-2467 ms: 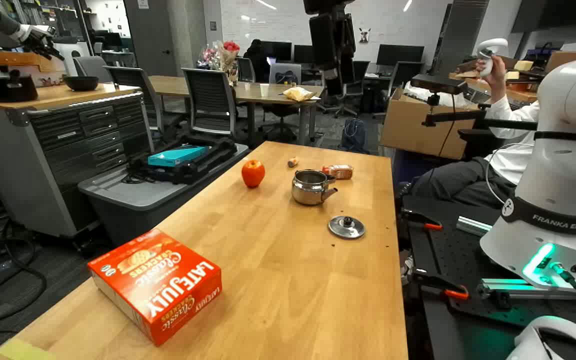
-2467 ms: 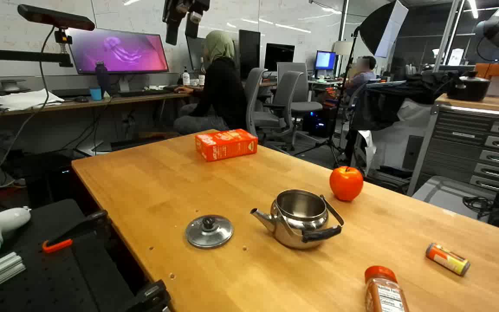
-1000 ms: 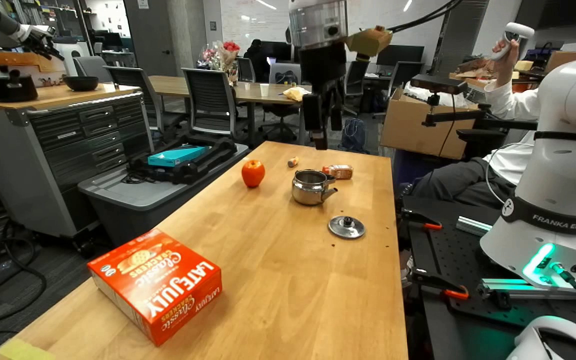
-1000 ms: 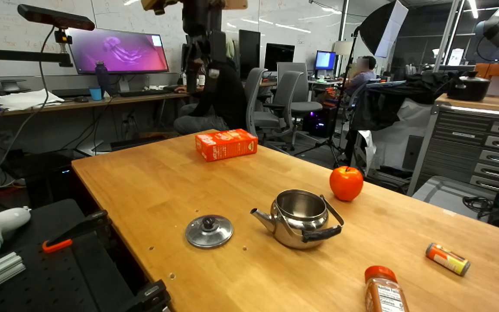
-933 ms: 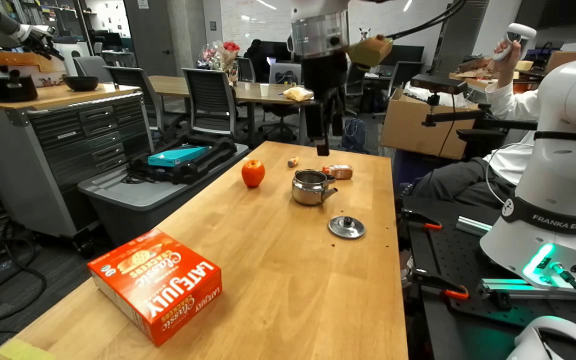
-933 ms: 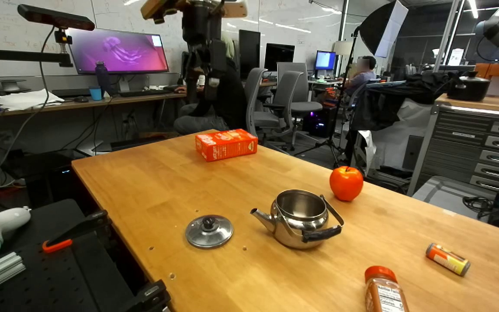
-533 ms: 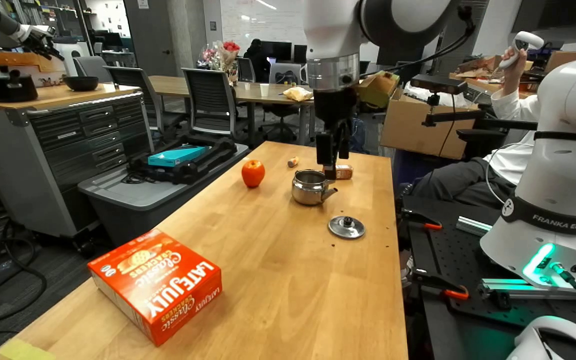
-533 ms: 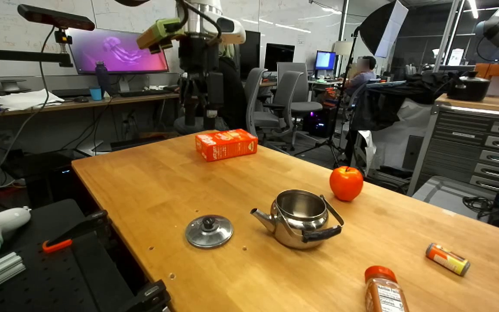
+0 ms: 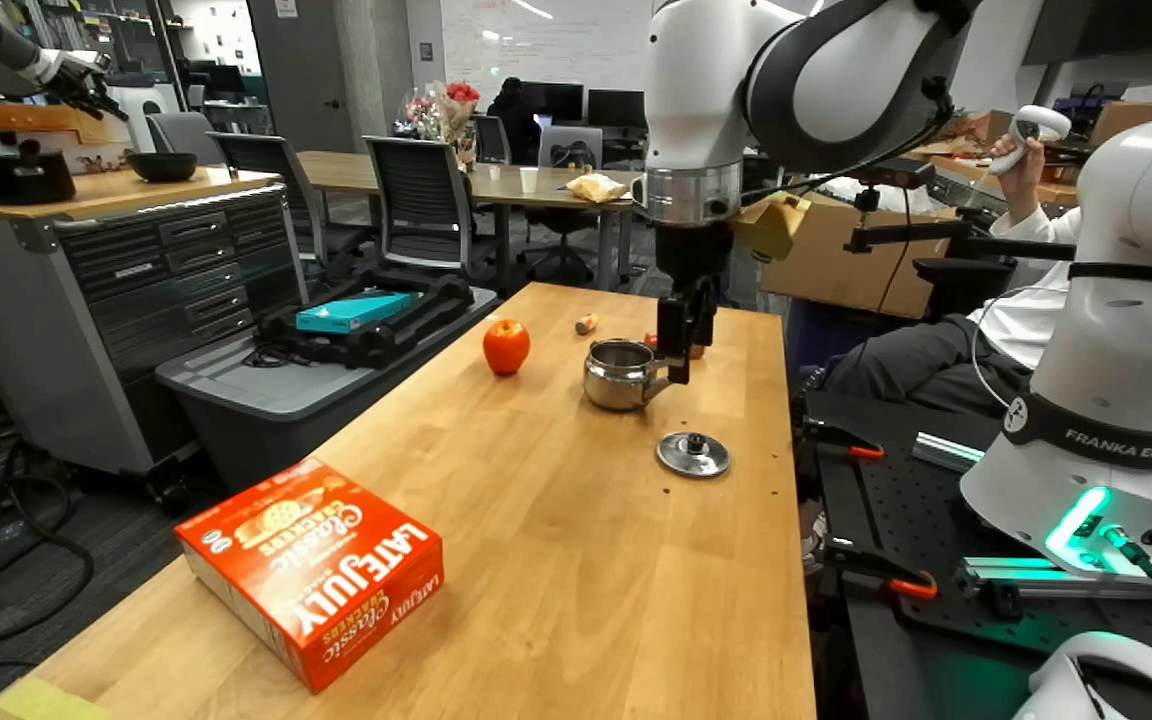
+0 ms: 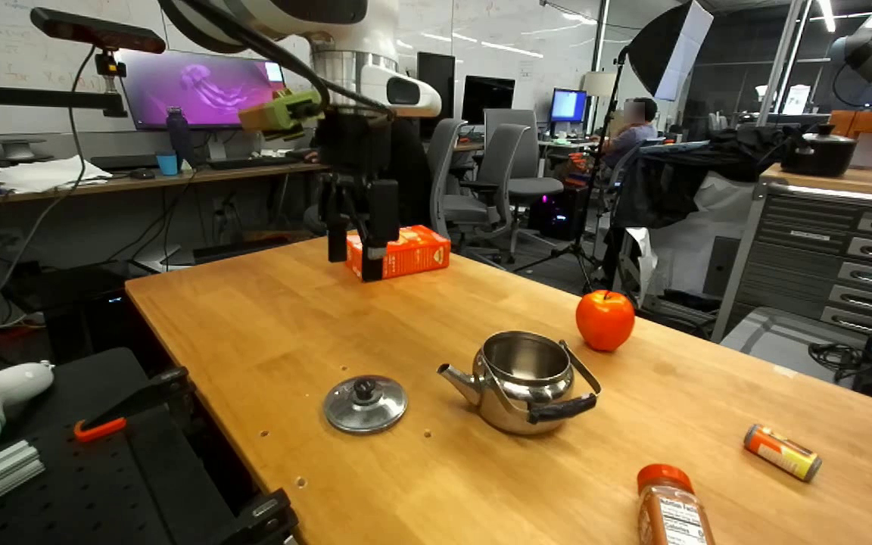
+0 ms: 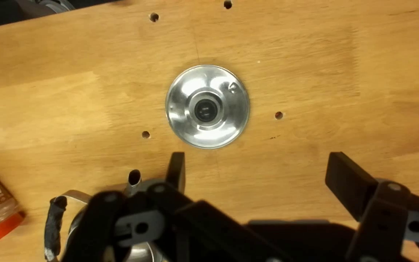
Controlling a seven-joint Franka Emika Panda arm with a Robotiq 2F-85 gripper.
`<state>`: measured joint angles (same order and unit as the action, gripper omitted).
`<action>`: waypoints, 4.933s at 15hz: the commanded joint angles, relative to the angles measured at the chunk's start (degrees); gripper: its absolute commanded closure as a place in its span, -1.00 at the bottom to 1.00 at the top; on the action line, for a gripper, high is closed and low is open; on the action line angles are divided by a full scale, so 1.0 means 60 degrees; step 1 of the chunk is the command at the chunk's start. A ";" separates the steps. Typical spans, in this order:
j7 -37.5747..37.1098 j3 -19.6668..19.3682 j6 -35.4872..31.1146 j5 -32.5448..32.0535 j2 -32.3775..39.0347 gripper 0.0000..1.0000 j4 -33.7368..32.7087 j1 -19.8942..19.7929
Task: Pick up the lid and place it on the teapot
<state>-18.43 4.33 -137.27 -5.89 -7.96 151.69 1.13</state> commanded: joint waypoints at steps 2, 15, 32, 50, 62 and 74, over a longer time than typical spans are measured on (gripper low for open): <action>0.1014 -0.0399 -0.0820 -0.0043 0.0493 -1.00 0.0186 -0.0234; 0.2214 -0.0723 -0.2783 -0.0099 0.2642 -1.00 0.0193 -0.0176; 0.2171 -0.0905 -0.3523 0.0119 0.3535 0.34 0.0170 -0.0128; 0.1812 -0.1028 -0.2672 -0.0322 0.2156 0.84 0.0350 0.0169; 0.2331 -0.0851 0.0140 0.0415 0.1029 0.85 -0.1120 -0.0073; 0.2393 -0.1194 0.0363 0.1354 0.1303 0.86 -0.2298 -0.0577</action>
<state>-5.87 -2.13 -137.91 -0.59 -0.56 140.84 -1.38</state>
